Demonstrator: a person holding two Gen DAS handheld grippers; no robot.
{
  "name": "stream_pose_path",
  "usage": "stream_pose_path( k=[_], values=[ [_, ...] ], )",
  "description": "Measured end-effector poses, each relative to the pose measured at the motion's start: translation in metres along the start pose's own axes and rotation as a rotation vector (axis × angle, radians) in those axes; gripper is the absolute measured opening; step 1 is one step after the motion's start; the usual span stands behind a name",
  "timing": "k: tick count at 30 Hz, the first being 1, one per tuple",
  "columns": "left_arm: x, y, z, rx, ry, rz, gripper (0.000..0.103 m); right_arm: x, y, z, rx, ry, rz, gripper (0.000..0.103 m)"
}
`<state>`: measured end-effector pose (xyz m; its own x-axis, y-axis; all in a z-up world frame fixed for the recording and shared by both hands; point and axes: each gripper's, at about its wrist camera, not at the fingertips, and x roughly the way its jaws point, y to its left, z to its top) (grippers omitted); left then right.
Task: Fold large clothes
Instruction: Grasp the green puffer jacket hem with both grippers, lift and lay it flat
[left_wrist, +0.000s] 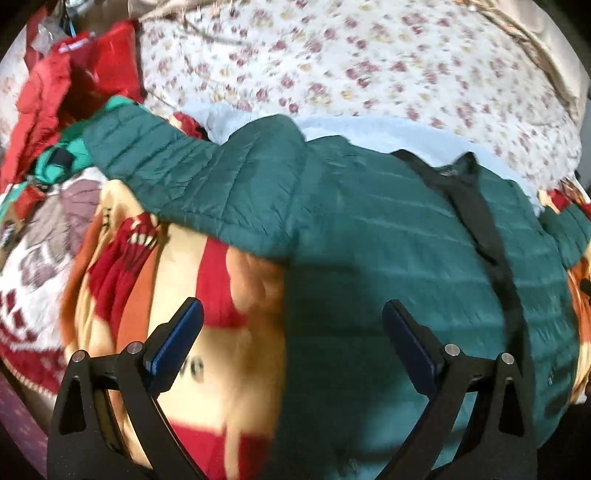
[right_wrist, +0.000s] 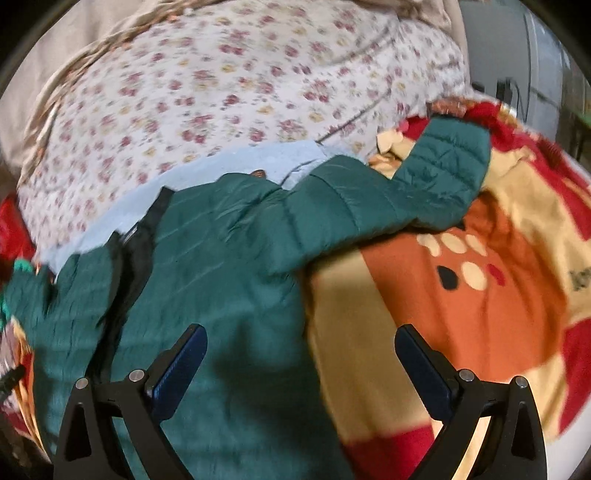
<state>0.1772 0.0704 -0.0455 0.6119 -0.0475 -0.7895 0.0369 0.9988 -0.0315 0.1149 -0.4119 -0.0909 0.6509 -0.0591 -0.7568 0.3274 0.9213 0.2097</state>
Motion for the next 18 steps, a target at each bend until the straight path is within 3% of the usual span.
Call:
stream_pose_path(
  k=[3, 5, 6, 7, 8, 11, 18],
  values=[
    [0.028, 0.002, 0.017, 0.009, 0.026, -0.009, 0.098, 0.031, -0.001, 0.013, 0.025, 0.043, 0.043, 0.101],
    [0.052, 0.005, 0.029, -0.009, 0.051, -0.019, 0.094, 0.048, -0.002, 0.019, 0.045, 0.073, 0.093, 0.087],
    [0.061, 0.005, 0.033, -0.022, 0.066, -0.032, 0.086, 0.056, -0.003, 0.022, 0.066, 0.096, 0.126, 0.066],
    [0.069, 0.005, 0.035, -0.03, 0.084, -0.038, 0.063, 0.064, -0.003, 0.025, 0.085, 0.121, 0.154, 0.042],
    [0.081, 0.006, 0.04, -0.049, 0.122, -0.054, 0.052, 0.072, -0.003, 0.029, 0.105, 0.145, 0.175, 0.035],
    [0.097, 0.008, 0.056, -0.103, 0.139, -0.109, 0.033, 0.081, 0.002, 0.036, 0.1, 0.125, 0.161, 0.029],
    [0.126, -0.015, 0.1, -0.023, 0.114, -0.054, 0.03, 0.108, 0.019, 0.073, 0.068, 0.118, 0.136, 0.019]
  ],
)
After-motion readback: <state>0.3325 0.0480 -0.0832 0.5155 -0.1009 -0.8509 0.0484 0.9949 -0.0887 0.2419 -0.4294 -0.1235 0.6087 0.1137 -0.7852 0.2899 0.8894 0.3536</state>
